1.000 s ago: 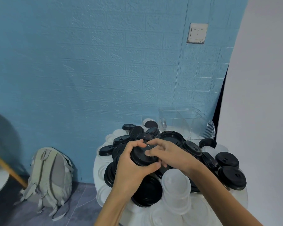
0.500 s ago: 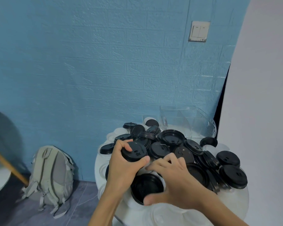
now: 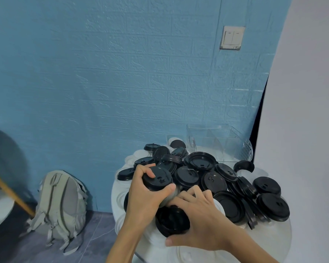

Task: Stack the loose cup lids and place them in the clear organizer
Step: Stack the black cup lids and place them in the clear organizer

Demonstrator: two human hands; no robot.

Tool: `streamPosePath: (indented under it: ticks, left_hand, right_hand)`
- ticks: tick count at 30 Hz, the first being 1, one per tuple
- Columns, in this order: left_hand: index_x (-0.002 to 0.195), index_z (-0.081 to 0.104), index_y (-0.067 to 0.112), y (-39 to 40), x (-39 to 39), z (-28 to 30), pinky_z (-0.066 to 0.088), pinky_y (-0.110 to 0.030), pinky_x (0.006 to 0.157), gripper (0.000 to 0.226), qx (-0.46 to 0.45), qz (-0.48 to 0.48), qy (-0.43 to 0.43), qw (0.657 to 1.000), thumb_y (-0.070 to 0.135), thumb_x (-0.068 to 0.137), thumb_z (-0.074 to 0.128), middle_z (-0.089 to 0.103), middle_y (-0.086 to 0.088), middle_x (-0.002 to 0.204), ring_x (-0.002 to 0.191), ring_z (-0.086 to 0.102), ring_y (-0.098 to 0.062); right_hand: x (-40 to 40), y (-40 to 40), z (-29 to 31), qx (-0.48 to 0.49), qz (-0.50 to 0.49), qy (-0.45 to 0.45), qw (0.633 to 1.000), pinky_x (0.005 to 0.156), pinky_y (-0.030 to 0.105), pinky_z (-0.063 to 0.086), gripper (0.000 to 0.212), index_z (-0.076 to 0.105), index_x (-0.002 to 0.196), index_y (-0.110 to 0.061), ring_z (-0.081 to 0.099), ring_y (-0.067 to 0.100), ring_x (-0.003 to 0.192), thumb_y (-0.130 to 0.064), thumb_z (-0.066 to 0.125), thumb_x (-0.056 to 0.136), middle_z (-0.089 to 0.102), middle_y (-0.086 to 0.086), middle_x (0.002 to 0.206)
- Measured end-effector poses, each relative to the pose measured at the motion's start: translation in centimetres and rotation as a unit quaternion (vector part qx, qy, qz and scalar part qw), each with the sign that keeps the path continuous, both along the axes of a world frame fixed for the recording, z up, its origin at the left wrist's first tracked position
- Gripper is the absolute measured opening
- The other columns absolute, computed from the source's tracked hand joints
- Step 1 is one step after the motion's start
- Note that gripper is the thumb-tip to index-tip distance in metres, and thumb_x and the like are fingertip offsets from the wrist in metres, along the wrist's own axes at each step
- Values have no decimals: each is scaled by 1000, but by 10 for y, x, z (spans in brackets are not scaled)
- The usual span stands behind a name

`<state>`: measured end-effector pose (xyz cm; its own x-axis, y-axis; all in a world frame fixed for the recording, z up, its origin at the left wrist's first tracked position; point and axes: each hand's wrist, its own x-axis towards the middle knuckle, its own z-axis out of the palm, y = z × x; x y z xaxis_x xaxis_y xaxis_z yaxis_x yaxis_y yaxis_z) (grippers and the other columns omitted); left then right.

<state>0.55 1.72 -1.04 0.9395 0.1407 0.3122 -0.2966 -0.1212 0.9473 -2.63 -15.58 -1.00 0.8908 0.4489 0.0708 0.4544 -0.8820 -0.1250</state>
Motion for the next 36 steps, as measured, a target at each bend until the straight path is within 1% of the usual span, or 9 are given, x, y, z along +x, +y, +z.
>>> streamPosePath:
  ticks: [8,14,17,20,22,24,28,31,36]
  left_hand:
    - [94,51,23,1,-2,3,47,-23,86,55,-9,-4,1,1000,12,64,95,65,21,120,104,63,2]
    - [95,50,24,3,-5,4,49,-27,92,55,-9,-1,-9,1000,13,65,95,66,20,119,108,64,-5]
    - [96,49,20,5,-6,6,48,-20,88,54,-19,-8,-20,1000,9,66,93,67,18,117,105,64,-5]
    - [99,50,18,7,-7,6,50,-17,85,54,-32,-13,-25,999,9,68,93,68,15,113,102,65,-6]
    - [101,51,17,7,-7,6,50,-15,85,54,-41,-18,-29,999,7,68,92,68,14,114,102,65,-5]
    - [103,51,16,8,-6,5,50,-15,86,55,-51,-25,-30,998,5,68,92,68,16,115,103,65,-2]
    - [116,56,27,6,-5,5,48,-14,92,65,-18,-65,-33,997,5,68,93,65,17,118,110,63,-1]
    - [131,55,28,4,-6,5,48,-20,101,78,5,-95,-49,994,1,67,91,65,17,124,119,61,-3]
    - [141,51,33,8,-7,6,51,-31,104,90,6,-105,-46,993,7,66,94,66,13,130,120,63,-7]
  right_hand:
    - [3,-6,6,5,-12,12,1000,96,31,25,93,41,132,-50,28,13,103,-89,71,52,41,-26,112]
    - [3,-7,8,35,-27,-18,999,91,30,23,89,44,125,-50,28,11,104,-92,68,51,43,-25,110]
    - [3,-9,16,82,-46,-33,995,93,30,22,75,48,120,-48,32,7,107,-82,73,58,45,-29,111]
    - [6,-17,29,231,-67,-24,970,99,30,40,59,57,112,-43,53,-1,105,-67,81,64,58,-26,109]
    - [10,-21,41,351,-98,-5,931,84,23,50,37,64,102,-37,63,-2,88,-49,85,73,68,-17,96]
    - [16,-18,54,451,-127,16,883,64,19,45,18,70,96,-27,60,0,63,-40,76,86,69,-7,80]
    - [25,-7,70,563,-127,122,807,39,20,31,43,72,104,-9,53,13,46,-49,63,94,78,9,83]
    - [31,3,72,562,-81,179,803,33,18,29,40,64,115,-10,54,15,44,-45,65,95,78,16,88]
    - [41,11,65,523,-128,132,832,43,22,34,40,54,112,-16,43,10,40,-47,69,92,59,-8,50]
